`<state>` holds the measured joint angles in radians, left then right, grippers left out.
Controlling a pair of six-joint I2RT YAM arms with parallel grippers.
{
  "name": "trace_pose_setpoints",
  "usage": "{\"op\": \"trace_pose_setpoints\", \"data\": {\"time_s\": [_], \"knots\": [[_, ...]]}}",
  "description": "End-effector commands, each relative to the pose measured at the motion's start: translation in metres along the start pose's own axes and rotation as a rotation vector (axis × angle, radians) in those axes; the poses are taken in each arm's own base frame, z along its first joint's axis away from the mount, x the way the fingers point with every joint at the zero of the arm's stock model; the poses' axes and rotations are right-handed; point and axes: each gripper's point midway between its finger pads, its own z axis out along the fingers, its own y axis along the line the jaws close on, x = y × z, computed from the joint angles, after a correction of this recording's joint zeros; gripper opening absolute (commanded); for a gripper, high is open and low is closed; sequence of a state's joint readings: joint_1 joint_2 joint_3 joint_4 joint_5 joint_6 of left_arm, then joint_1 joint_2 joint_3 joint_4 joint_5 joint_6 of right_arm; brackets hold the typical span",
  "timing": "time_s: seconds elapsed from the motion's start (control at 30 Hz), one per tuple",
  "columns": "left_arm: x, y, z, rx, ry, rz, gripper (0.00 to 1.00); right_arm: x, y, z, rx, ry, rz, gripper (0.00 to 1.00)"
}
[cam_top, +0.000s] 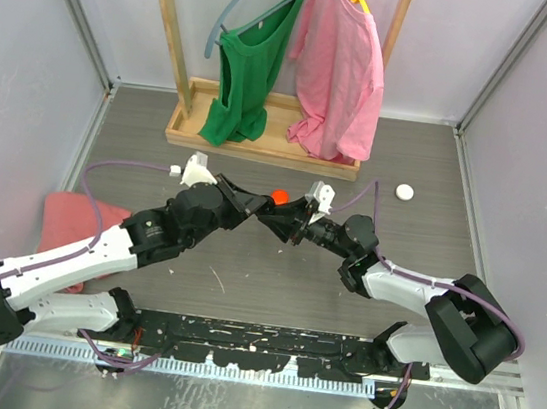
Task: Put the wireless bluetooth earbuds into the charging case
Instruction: Place the earbud in the charging case.
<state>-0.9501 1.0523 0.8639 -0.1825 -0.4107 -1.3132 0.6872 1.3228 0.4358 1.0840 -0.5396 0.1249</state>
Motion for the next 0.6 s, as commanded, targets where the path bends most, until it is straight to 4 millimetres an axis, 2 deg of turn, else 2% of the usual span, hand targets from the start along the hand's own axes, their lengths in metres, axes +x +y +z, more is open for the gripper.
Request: {"op": "trace_pose_setpoints", "data": {"time_s": [0.0, 0.13, 0.23, 0.57], "knots": [[-0.005, -0.033, -0.005, 0.09, -0.007, -0.051, 0.0, -0.028, 0.001, 0.004, -0.006, -0.088, -0.066, 0.13], [-0.001, -0.025, -0.003, 0.06, -0.001, -0.045, 0.0, -0.028, 0.002, 0.003, -0.005, -0.089, -0.067, 0.13], [0.001, -0.02, -0.003, 0.046, 0.007, -0.044, 0.04, -0.029, 0.002, 0.002, -0.002, -0.09, -0.067, 0.13], [-0.006, -0.014, -0.009, 0.03, -0.018, -0.052, 0.35, -0.03, 0.0, -0.002, 0.021, -0.089, -0.078, 0.13]]}}
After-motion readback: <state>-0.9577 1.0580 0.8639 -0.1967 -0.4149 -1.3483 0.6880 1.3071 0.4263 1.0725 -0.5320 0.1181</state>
